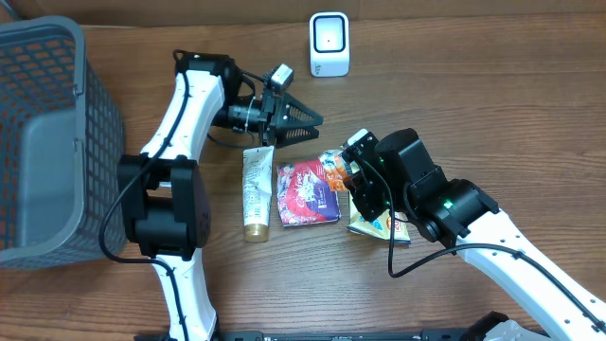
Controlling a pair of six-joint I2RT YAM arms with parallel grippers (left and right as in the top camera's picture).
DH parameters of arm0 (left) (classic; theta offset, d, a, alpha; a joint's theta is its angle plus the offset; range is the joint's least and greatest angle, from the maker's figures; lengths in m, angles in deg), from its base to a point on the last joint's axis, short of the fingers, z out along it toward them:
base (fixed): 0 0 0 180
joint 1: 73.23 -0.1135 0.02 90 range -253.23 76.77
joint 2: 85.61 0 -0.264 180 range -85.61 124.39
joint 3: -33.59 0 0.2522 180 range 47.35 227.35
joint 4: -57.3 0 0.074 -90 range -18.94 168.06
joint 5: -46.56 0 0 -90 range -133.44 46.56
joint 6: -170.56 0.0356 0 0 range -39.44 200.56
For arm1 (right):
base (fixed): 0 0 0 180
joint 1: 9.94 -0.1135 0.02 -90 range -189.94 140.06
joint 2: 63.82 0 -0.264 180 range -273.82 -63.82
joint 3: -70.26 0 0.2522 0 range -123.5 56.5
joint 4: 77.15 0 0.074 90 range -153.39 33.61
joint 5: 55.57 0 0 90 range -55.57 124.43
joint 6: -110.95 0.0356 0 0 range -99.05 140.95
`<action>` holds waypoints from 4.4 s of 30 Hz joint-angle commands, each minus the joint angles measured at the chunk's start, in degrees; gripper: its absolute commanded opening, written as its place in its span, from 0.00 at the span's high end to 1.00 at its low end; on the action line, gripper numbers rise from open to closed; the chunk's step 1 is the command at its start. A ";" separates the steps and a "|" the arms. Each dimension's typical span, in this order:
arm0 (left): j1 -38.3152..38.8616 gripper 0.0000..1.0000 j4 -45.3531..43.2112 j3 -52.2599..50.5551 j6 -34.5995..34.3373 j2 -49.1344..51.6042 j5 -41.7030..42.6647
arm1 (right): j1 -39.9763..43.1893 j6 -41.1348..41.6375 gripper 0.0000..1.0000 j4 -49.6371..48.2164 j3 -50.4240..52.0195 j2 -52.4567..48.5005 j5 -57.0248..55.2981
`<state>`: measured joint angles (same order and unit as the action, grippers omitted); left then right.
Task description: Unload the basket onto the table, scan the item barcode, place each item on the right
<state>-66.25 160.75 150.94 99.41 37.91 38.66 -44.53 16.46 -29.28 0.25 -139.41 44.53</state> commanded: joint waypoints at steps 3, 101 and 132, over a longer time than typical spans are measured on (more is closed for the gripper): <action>2.03 0.32 -1.05 -0.07 -2.86 0.24 1.40 | -0.17 0.17 0.96 -0.76 -1.18 0.96 1.49; 3.56 0.96 -12.41 -0.09 -24.15 0.24 0.46 | 0.00 3.23 0.00 -5.16 -3.41 2.84 -10.93; 3.19 0.00 -19.41 15.93 -23.58 -7.06 -47.01 | 19.61 35.19 0.14 16.52 -11.04 -9.90 -2.08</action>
<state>-63.10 141.32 165.91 74.80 32.05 -5.38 -25.01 49.66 -15.05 -10.31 -150.10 41.67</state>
